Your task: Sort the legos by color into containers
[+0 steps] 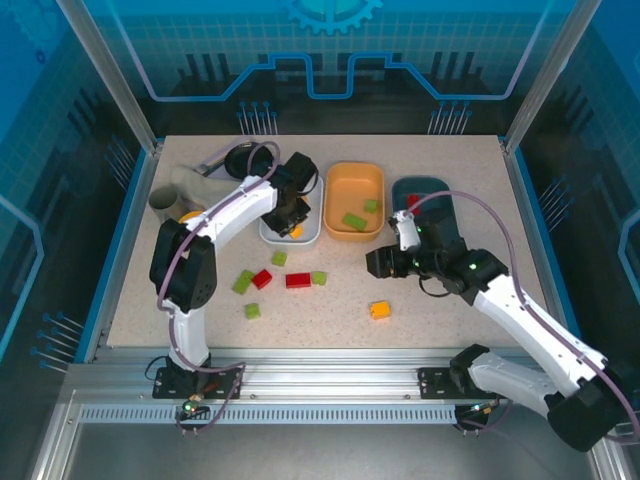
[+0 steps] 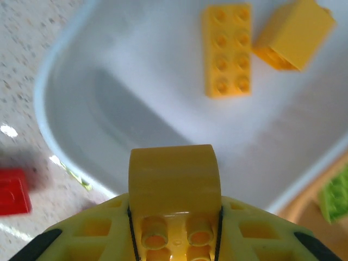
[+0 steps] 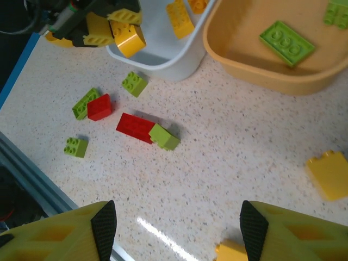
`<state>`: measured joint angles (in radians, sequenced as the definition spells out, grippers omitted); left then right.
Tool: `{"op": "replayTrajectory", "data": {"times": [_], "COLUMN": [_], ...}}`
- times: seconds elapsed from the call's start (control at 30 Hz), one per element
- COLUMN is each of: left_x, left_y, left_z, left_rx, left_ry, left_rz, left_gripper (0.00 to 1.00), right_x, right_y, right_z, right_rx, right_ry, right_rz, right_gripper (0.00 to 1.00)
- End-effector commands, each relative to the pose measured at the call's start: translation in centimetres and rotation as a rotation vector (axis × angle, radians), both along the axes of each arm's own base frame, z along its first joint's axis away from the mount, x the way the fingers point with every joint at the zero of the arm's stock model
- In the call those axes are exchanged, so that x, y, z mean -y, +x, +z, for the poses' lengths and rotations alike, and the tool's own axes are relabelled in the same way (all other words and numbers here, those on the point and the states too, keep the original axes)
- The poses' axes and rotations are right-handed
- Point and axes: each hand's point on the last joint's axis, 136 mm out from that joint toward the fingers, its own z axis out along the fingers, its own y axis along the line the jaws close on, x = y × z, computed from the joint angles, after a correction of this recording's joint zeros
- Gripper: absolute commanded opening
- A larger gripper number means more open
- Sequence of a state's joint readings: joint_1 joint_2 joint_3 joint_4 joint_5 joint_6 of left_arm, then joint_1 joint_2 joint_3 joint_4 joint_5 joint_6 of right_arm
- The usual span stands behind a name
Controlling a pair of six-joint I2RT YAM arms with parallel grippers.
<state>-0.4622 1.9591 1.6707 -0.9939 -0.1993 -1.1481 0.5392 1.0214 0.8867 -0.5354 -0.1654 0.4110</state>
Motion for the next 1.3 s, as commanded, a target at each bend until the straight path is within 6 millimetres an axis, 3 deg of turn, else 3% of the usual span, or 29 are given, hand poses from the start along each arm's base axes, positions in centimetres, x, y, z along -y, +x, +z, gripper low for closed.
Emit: {"op": "replayTrajectory", "data": {"times": [0.0, 0.27, 0.37, 0.47, 0.6, 0.7, 0.83, 1.1, 1.27], "left_x": [-1.3, -1.0, -0.9, -0.8, -0.9, -1.2, -2.5, -6.6, -7.9], "left_y": [0.6, 3.3, 3.5, 3.6, 3.1, 1.3, -2.9, -12.5, -15.7], "left_z": [-1.4, -3.5, -3.5, -2.0, 2.2, 5.1, 7.6, 7.3, 6.8], "left_rx": [-0.052, -0.058, -0.067, -0.038, 0.043, 0.104, 0.181, 0.225, 0.228], "left_ry": [0.064, 0.06, 0.048, 0.039, 0.007, -0.033, -0.09, -0.143, -0.162], "left_rz": [-0.075, -0.109, -0.11, -0.118, -0.132, -0.15, -0.157, -0.065, -0.031], "left_gripper": [0.24, 0.33, 0.47, 0.6, 0.7, 0.72, 0.76, 0.78, 0.78], "right_x": [-1.8, -3.7, -4.8, -6.2, -8.2, -9.7, -10.9, -13.2, -12.8], "right_y": [1.1, 1.4, 1.1, 0.5, -0.3, -0.7, 0.6, 2.6, 3.0], "right_z": [1.8, -0.6, -2.1, -3.7, -6.9, -9.4, -11.8, -15.2, -16.8], "right_rx": [0.045, -0.011, -0.039, -0.043, -0.04, -0.031, -0.032, -0.072, -0.112], "right_ry": [0.025, -0.049, -0.104, -0.18, -0.324, -0.444, -0.547, -0.64, -0.708], "right_rz": [0.03, 0.07, 0.11, 0.178, 0.307, 0.428, 0.497, 0.583, 0.583], "right_gripper": [0.64, 0.65, 0.65, 0.66, 0.7, 0.74, 0.76, 0.73, 0.66]}}
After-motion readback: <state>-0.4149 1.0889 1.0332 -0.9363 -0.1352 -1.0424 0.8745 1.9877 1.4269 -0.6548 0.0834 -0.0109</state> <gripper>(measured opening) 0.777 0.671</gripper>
